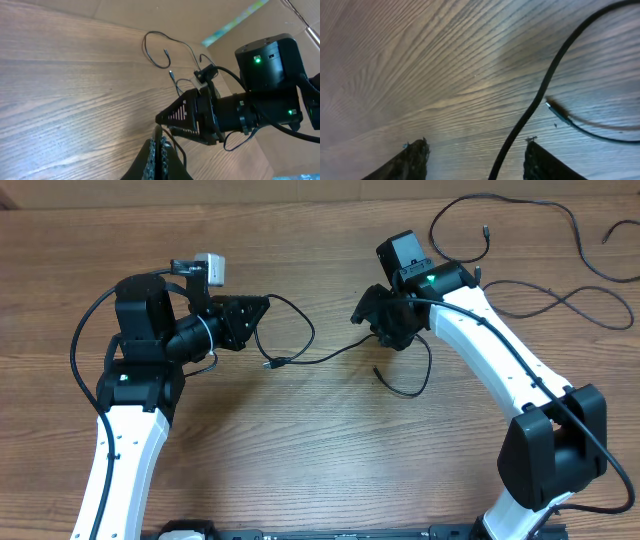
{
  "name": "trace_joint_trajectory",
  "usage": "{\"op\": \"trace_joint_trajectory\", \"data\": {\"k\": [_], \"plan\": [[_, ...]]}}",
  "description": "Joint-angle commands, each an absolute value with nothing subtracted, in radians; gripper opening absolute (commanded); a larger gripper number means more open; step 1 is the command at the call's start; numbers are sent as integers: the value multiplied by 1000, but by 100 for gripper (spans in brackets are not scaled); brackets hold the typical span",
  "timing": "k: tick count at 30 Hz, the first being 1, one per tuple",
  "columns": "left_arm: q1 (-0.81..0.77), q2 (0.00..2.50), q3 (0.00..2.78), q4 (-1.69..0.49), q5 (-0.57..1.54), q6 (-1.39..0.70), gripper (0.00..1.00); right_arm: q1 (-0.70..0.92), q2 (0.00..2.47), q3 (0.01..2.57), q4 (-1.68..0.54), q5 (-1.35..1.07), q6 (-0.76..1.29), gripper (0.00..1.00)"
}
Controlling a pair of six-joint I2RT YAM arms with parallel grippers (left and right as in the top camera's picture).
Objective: Untangle cables
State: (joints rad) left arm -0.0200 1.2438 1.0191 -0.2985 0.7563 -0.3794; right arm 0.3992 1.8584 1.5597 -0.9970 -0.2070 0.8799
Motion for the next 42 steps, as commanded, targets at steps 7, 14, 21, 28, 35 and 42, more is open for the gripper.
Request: {"op": "trace_joint_trajectory", "data": {"k": [7,14,21,28,35,42], "plan": [[-20,1248,1037,-281,775,-422,4,414,1864,1570,-1046,-231,917,61],[-20,1248,1037,-257,780,-488,4,422,1864,1570,-1040,-272,973,66],[-20,1248,1037,-253,783,-503,4,422,1864,1570,-1021,-281,981,40],[-20,1248,1037,-253,786,-503,4,422,1864,1570,-1008,-289,980,12],[-21,1248,1037,-262,787,-502,15,421,1864,1570,-1004,-203,972,4],[-21,1248,1037,-281,785,-500,68,421,1840,1600,-1012,-126,935,4]]}}
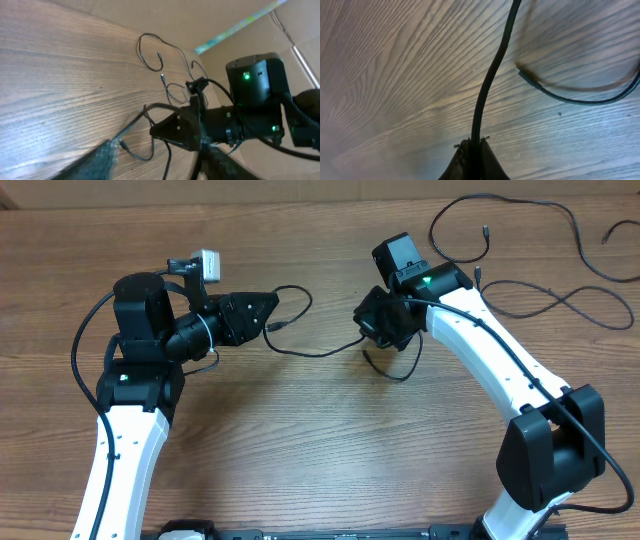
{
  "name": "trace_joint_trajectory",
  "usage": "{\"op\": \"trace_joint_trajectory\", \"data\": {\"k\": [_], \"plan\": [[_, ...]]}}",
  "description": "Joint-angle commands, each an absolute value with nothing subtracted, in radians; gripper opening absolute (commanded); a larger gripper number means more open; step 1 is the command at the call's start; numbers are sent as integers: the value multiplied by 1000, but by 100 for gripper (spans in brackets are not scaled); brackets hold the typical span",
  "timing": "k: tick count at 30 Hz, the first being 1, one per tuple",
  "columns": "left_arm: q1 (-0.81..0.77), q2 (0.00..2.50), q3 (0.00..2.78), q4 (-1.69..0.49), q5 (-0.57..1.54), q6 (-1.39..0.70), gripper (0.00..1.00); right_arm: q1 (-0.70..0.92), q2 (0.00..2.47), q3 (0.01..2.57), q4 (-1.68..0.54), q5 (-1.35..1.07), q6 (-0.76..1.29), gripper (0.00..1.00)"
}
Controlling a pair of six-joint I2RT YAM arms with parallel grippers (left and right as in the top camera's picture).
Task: Untangle cables
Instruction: 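Carry the cable to the upper right with the right gripper and release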
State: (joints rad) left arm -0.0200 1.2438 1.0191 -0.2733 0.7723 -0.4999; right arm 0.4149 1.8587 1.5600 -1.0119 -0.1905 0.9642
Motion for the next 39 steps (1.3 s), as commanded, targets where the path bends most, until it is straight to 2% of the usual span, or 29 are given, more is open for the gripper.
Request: {"op": "trace_joint_trajectory", "data": {"k": [1,5,10,19,26,30,39], "plan": [[-21,1248,1037,-287,785,-493,73,421,1831,1610,-1021,-106,928,4],[-21,1248,1037,-295,775,-493,87,417,1771,1659,-1088,11,906,4],[-21,1248,1037,-295,774,-493,94,417,1670,1714,-1126,131,780,4],[-21,1248,1037,-300,774,-493,95,417,1508,1765,-1153,267,632,4],[-21,1248,1037,-311,774,-471,96,383,1385,1776,-1170,524,597,4],[-21,1248,1037,-316,774,-467,96,288,1326,1776,-1197,546,597,4],[-21,1248,1037,-316,774,-448,96,-49,1308,1775,-1282,545,597,4]]}}
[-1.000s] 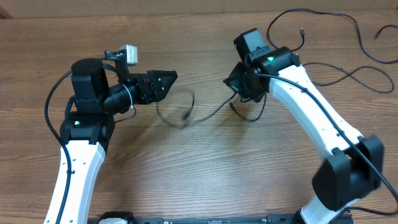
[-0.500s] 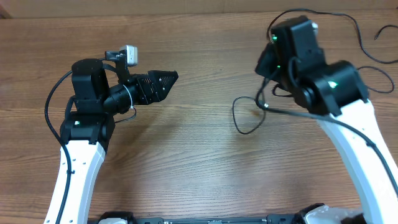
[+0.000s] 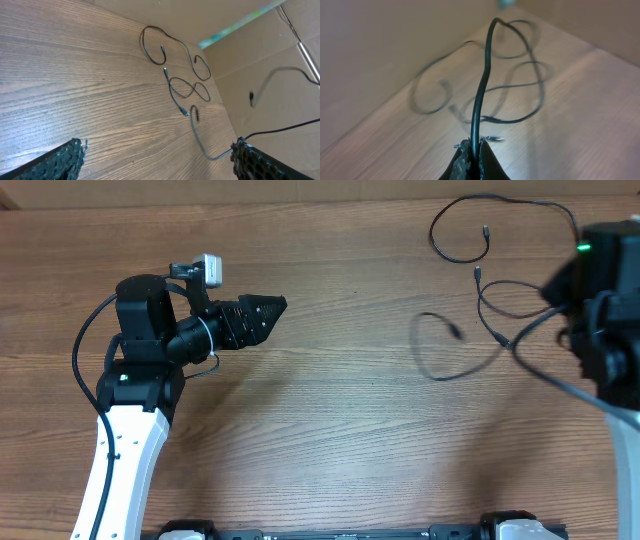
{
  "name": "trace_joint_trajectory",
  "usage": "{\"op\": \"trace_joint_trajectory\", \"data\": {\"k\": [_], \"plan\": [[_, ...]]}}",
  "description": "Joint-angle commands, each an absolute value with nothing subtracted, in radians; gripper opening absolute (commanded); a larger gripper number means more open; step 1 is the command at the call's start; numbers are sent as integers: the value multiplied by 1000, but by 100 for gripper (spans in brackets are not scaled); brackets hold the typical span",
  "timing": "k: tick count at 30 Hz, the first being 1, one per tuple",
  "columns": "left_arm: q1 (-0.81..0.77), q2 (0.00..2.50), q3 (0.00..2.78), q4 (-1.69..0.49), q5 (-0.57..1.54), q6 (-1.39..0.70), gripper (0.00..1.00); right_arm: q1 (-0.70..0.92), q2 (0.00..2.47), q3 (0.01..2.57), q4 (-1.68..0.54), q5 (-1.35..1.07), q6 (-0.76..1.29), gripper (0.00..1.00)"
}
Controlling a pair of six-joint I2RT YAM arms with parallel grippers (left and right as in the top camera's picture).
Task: Untangle cables
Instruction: 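Carry the cable to the upper right with the right gripper and release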
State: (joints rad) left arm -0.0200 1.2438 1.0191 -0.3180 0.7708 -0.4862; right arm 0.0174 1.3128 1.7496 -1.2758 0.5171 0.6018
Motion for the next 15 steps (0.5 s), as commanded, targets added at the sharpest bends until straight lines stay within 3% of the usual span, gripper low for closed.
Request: {"op": "trace_joint_trajectory", "data": {"k": [1,15], "plan": [[-21,1248,1037,-316,774,-448,96,-79,1311,1775,-1286,544,597,4],[-21,1248,1037,-317,767,-448,96,-400,1451,1774,-1288,447,597,4]]}}
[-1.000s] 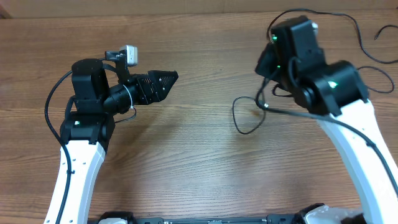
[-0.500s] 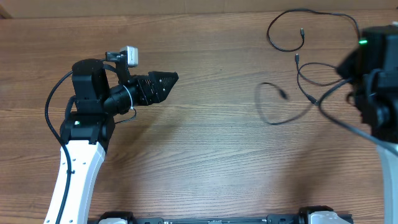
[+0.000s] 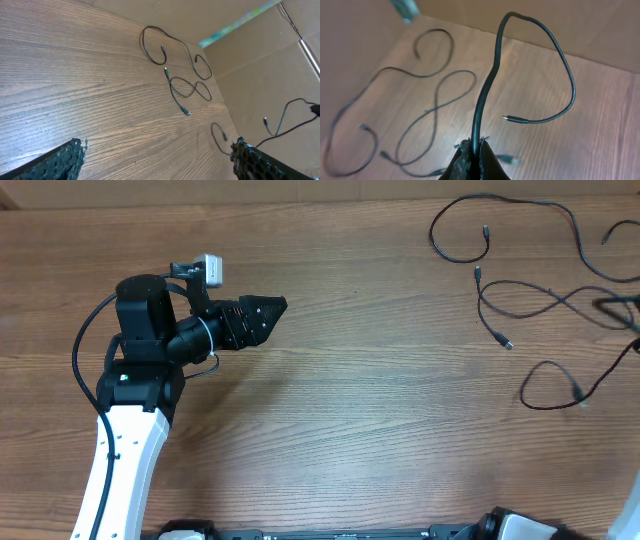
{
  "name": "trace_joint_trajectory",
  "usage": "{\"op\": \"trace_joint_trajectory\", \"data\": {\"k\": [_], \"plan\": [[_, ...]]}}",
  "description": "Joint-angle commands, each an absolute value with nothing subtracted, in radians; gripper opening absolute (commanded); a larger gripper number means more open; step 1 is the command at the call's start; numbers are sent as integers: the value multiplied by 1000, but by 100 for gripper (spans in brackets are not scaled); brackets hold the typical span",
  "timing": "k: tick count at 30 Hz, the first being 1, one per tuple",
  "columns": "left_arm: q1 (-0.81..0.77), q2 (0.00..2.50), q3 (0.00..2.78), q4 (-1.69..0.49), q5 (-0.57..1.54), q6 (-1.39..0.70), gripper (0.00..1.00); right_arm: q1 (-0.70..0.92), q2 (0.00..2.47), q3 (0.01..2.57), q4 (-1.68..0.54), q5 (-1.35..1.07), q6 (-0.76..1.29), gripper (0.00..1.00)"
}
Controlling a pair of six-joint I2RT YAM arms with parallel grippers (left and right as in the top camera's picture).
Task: Untangle cables
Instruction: 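Carry the cable to the upper right with the right gripper and release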
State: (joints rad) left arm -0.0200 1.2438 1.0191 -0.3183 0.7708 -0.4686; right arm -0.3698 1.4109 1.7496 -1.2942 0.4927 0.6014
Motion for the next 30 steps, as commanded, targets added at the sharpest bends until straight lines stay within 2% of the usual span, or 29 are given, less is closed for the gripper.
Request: {"op": "trace_joint_trajectory", "data": {"k": [1,18,30], "plan": [[-21,1248,1037,-316,767,-449,96,-410,1467,1774,-1288,431,597,4],[-20,1248,1037,-320,748,-448,96,-555,1702,1773,-1281,381,597,4],[-20,1248,1037,-333,749,-448,96,-620,1793,1740,-1151,364,597,4]]}}
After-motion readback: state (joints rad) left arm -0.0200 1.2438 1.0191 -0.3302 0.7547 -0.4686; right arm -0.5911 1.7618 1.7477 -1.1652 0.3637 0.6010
